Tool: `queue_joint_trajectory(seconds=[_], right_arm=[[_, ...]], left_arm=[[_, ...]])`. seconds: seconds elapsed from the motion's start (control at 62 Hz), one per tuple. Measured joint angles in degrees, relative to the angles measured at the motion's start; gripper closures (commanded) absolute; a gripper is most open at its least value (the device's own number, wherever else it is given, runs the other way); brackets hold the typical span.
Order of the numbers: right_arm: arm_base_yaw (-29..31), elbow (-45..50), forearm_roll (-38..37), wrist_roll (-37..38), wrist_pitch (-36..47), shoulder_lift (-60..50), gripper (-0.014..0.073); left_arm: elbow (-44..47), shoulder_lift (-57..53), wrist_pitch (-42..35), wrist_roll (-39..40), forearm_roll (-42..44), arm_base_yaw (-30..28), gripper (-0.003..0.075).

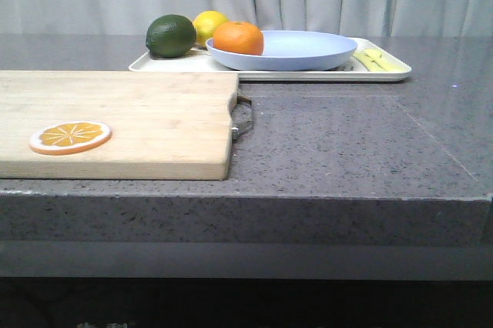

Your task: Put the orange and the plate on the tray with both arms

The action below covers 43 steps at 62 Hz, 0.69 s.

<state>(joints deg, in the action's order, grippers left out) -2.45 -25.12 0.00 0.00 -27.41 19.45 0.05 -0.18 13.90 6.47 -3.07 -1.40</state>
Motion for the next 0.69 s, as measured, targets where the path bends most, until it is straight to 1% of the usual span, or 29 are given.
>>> queue_joint_trajectory(seconds=[0.177,0.694], right_arm=[[0.0,0.0,0.0,0.0,0.0,0.0,0.0654],[0.0,0.0,0.0,0.0,0.0,0.0,0.0654]], left_arm=[[0.0,0.0,-3.2,0.0,-1.0,0.0,0.0738],[0.0,0.0,-3.6,0.0,-1.1,0.0,0.0738]])
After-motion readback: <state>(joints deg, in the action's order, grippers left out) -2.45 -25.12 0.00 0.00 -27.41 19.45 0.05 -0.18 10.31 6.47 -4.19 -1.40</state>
